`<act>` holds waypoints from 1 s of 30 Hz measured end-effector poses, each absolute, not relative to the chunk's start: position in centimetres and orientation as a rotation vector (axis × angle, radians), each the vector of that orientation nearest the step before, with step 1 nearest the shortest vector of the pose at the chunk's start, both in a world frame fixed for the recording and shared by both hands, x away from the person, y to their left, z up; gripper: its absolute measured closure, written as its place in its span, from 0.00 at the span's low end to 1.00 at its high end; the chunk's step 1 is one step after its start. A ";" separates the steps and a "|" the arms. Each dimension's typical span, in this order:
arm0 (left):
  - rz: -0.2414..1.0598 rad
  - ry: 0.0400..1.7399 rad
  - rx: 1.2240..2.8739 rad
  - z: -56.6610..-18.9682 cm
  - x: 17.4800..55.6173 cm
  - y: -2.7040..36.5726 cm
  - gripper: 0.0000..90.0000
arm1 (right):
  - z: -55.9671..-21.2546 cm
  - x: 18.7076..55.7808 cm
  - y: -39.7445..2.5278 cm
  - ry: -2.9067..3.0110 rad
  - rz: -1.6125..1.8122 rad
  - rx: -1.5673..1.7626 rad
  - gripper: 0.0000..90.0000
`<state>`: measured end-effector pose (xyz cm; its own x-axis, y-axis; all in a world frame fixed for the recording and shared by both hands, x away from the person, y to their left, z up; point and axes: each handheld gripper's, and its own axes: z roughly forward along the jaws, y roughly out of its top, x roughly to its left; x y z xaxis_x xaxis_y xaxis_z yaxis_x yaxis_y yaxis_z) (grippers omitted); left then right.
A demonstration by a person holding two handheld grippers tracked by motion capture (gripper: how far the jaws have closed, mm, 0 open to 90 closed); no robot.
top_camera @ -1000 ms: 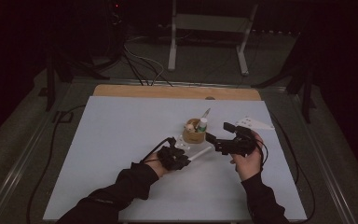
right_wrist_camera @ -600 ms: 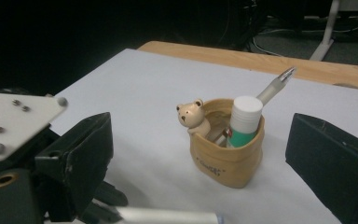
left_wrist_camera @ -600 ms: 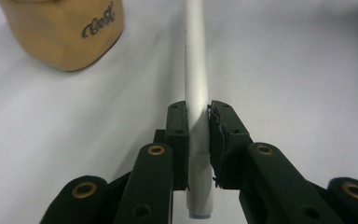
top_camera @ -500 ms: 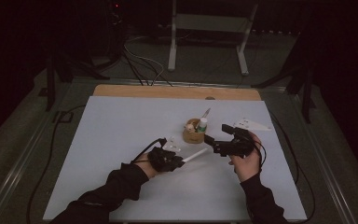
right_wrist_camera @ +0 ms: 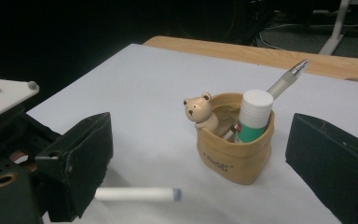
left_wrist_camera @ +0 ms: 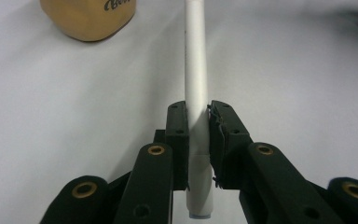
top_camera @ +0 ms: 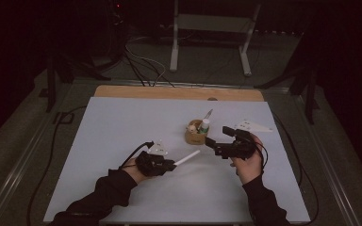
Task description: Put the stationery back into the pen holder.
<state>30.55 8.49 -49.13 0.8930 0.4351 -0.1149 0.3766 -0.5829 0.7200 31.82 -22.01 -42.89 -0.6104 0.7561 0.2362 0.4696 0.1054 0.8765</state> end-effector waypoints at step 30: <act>0.154 0.713 2.025 -48.5 29.0 11.6 0.88 | -43.5 31.0 -18.7 2.180 1.608 1.169 0.08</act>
<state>29.02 11.59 -48.45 0.8219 0.5428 -0.1730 0.4234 -0.3789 0.8229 31.02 -18.73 -43.54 -0.6705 0.6837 0.2879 0.4769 0.1000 0.8732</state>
